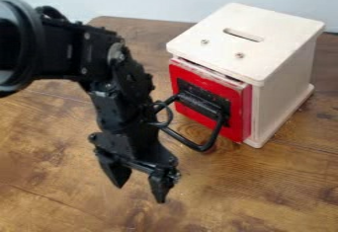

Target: Close the drawer

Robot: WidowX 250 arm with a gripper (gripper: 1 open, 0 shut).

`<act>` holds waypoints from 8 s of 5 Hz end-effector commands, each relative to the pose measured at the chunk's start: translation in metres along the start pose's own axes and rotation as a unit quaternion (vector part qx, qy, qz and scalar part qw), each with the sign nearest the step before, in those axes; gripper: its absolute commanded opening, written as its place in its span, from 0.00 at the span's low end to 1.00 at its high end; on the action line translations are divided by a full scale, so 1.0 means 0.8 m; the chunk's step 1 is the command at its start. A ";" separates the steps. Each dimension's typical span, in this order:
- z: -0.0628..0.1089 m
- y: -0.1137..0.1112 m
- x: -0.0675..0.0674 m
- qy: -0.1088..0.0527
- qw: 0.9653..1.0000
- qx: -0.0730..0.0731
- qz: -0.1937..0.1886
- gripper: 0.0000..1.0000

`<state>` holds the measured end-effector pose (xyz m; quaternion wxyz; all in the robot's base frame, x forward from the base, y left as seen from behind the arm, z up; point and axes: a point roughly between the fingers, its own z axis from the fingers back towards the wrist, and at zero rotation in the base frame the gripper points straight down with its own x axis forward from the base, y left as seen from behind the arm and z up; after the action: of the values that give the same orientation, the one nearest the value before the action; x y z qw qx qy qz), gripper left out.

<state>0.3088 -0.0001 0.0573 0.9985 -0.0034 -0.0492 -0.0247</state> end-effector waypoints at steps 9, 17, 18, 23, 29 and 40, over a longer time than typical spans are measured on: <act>0.023 0.013 0.031 -0.032 0.998 0.009 0.044 1.00; 0.043 0.059 0.089 -0.032 0.999 0.010 0.038 1.00; 0.057 0.065 0.088 -0.037 0.998 0.013 0.045 1.00; 0.066 0.029 0.089 -0.048 0.998 0.011 0.031 1.00; 0.098 0.036 0.061 -0.040 0.999 0.009 -0.027 1.00; 0.071 0.033 0.056 -0.032 0.992 -0.001 -0.123 1.00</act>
<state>0.3469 0.0227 0.0988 0.9870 -0.0067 -0.0546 -0.1508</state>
